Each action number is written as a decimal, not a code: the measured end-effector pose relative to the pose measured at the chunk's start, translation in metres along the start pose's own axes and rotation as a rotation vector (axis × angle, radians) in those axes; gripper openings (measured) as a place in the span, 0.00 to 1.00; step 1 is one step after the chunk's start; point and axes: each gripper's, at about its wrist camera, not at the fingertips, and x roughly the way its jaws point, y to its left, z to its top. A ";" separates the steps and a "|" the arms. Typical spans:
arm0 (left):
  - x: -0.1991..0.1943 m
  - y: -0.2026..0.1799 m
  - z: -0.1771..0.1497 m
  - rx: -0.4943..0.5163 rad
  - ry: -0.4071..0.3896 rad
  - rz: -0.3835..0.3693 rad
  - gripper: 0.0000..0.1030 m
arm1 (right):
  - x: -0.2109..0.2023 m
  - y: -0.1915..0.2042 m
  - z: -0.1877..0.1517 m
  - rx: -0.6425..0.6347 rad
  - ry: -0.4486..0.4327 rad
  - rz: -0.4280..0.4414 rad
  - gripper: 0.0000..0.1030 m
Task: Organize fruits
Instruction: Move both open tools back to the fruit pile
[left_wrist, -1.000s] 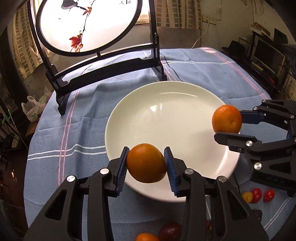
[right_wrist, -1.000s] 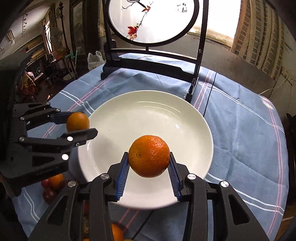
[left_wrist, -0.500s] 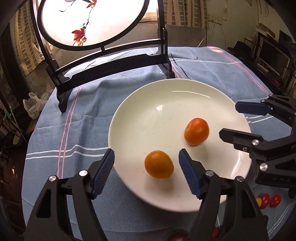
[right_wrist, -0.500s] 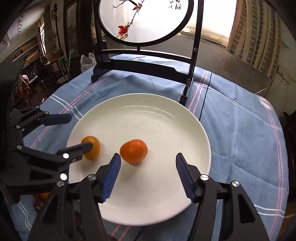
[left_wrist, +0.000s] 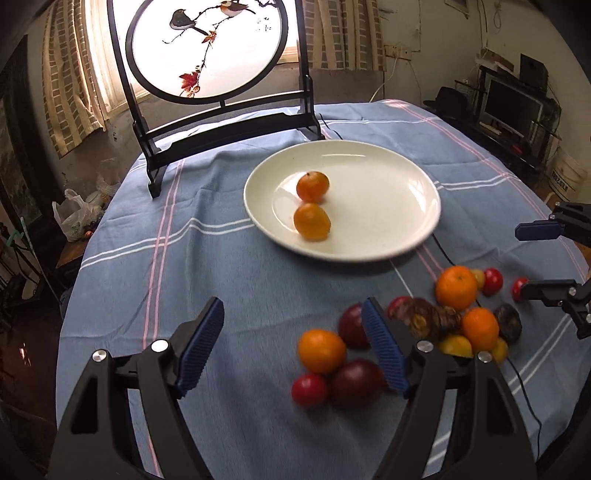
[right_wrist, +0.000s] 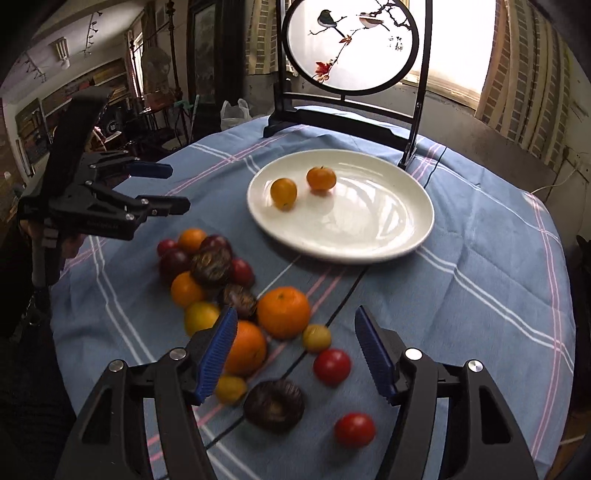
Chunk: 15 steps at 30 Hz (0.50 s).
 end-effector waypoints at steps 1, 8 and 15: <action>-0.004 -0.002 -0.008 0.007 0.007 -0.004 0.73 | -0.003 0.005 -0.011 -0.008 0.013 0.004 0.65; -0.020 -0.040 -0.057 0.094 0.057 -0.105 0.73 | 0.010 0.024 -0.054 -0.111 0.123 -0.054 0.64; -0.025 -0.109 -0.064 0.182 0.067 -0.272 0.73 | 0.031 0.020 -0.056 -0.133 0.137 -0.061 0.62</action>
